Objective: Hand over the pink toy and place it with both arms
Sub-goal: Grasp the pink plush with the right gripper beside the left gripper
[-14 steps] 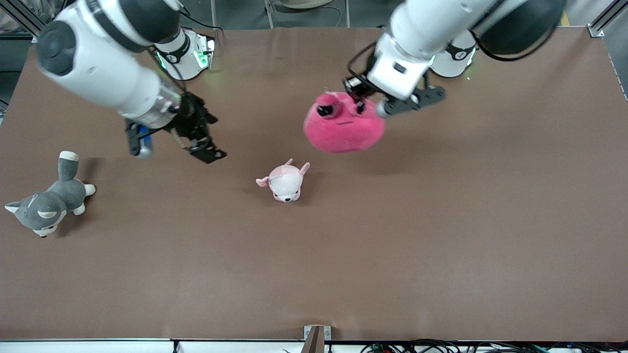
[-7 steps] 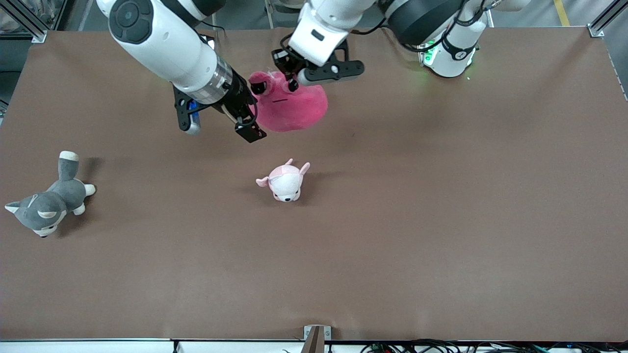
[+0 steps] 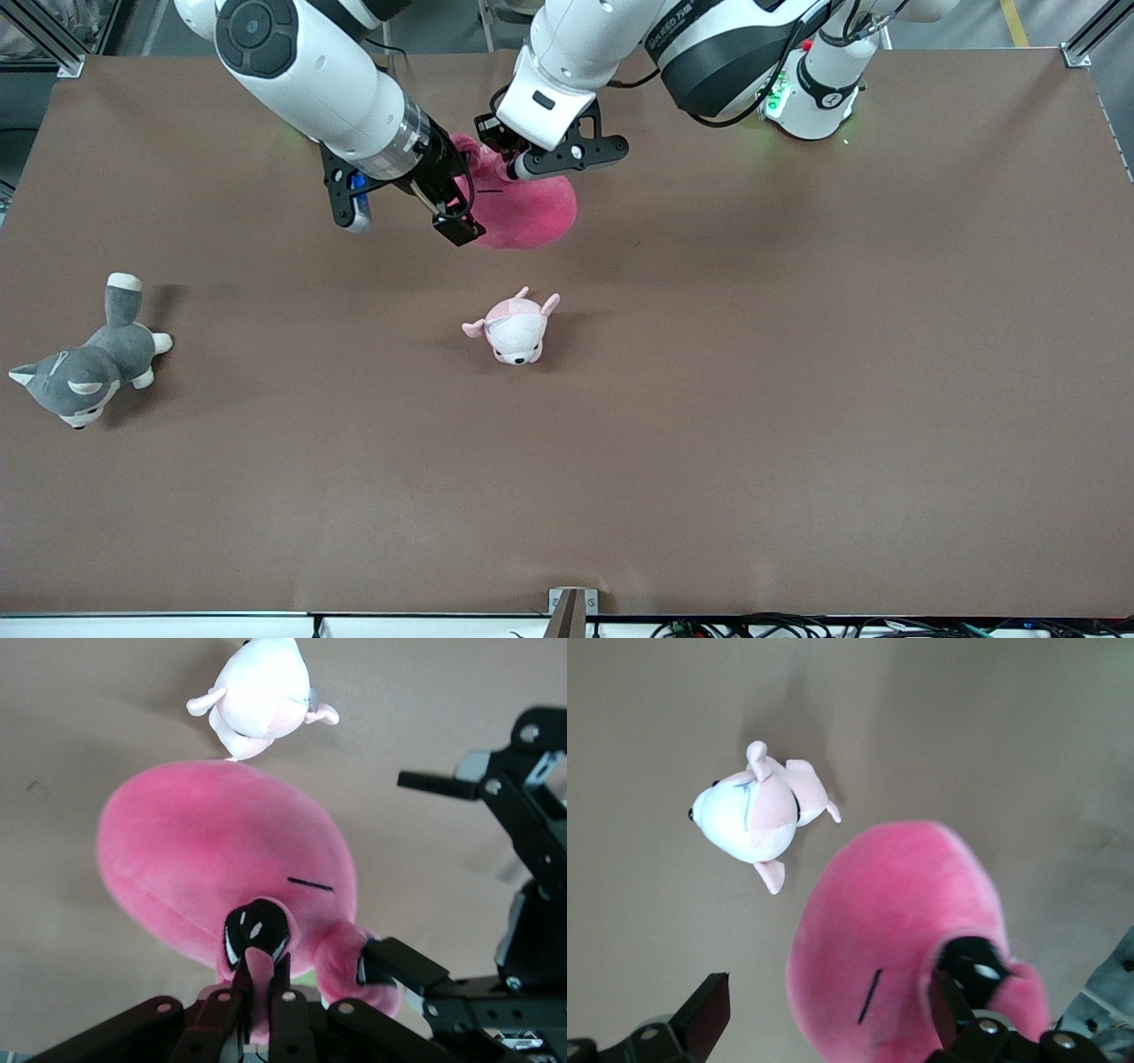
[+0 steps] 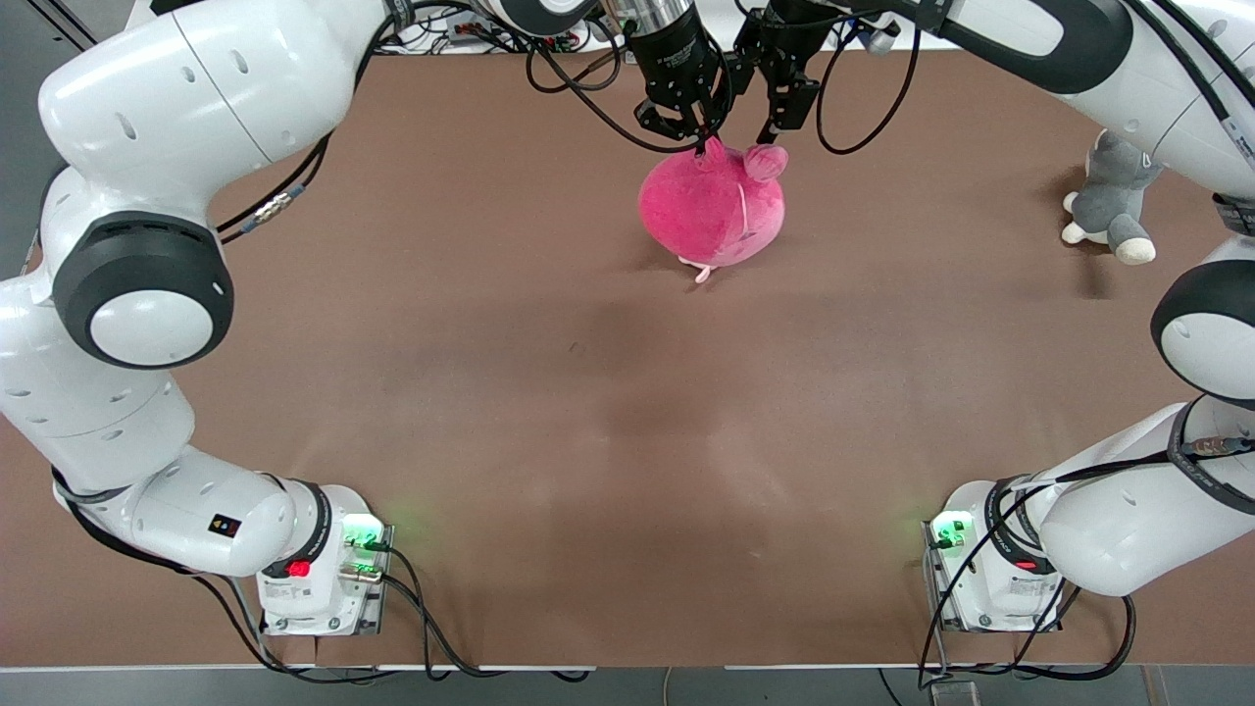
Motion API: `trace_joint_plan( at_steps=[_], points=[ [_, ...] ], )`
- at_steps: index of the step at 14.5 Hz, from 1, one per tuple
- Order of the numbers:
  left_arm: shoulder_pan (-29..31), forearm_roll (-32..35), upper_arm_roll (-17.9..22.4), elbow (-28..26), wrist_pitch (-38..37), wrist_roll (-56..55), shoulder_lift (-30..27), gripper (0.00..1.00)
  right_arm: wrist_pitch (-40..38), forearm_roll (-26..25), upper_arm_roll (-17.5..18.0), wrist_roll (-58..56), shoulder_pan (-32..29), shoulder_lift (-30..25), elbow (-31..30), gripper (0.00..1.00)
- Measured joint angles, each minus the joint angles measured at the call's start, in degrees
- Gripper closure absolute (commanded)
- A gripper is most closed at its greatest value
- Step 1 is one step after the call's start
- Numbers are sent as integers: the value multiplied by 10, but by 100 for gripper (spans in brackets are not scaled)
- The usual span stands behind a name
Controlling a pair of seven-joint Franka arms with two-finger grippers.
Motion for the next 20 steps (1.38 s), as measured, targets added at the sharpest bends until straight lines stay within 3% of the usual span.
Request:
trace_joint_plan(
  at_steps=[12,20],
  points=[
    [1,1,11,2,1,0,3,100,-73,0,-2,-16,0,-38,5,0],
    [1,1,12,2,1,0,3,100,-37,0,2,-16,10,-40,-33,5]
  ],
)
